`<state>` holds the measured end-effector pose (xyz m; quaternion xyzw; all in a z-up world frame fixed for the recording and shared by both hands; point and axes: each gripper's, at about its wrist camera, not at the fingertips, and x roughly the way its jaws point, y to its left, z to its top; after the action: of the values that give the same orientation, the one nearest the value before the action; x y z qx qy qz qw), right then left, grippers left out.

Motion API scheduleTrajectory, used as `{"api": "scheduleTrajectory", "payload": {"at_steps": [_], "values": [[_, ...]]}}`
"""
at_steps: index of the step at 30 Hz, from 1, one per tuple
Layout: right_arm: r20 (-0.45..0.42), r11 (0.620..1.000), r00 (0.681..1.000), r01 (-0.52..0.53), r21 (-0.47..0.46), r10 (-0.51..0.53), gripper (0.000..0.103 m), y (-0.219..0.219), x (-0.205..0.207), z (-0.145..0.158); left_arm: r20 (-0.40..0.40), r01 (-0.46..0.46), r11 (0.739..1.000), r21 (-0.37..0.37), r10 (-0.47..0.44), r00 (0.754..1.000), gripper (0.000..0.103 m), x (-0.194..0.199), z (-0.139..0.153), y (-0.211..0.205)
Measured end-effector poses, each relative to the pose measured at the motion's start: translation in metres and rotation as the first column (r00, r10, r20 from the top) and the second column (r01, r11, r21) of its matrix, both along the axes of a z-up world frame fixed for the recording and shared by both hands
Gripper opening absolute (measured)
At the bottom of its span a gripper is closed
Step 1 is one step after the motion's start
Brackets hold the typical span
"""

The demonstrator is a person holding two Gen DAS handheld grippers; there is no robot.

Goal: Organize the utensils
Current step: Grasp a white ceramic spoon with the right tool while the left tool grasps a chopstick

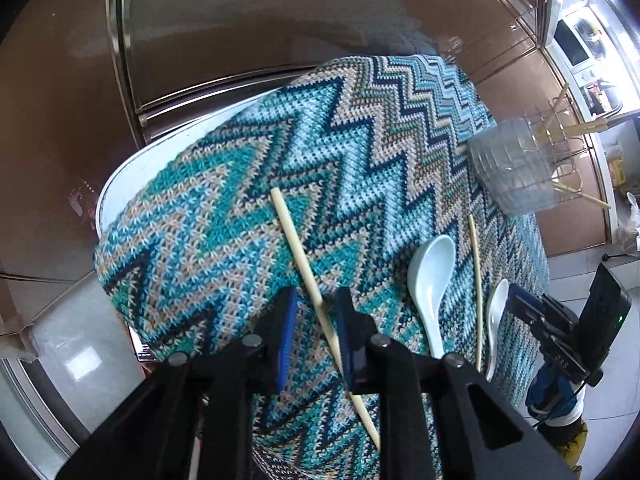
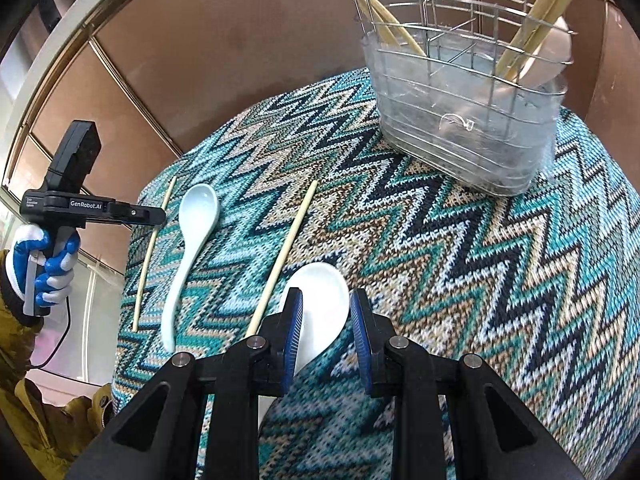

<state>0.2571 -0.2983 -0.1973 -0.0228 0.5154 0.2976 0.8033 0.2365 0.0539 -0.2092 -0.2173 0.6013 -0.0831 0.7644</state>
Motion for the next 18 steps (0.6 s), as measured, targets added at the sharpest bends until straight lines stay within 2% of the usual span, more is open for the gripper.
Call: {"api": "scheduleTrajectory", "payload": {"at_steps": [7,18], "values": [[-0.038,0.998,0.998,-0.052,0.017,0.053,0.025,0.006,0.013,-0.013,-0.005,-0.015,1.0,0.011,0.015,1.0,0.013,-0.001,-0.001,0.0],[-0.057,0.995,0.993,-0.1,0.012,0.101,0.012,0.014,0.022,-0.024,-0.012,-0.053,0.999,0.01,0.053,0.999,0.01,-0.002,-0.001,0.002]]}}
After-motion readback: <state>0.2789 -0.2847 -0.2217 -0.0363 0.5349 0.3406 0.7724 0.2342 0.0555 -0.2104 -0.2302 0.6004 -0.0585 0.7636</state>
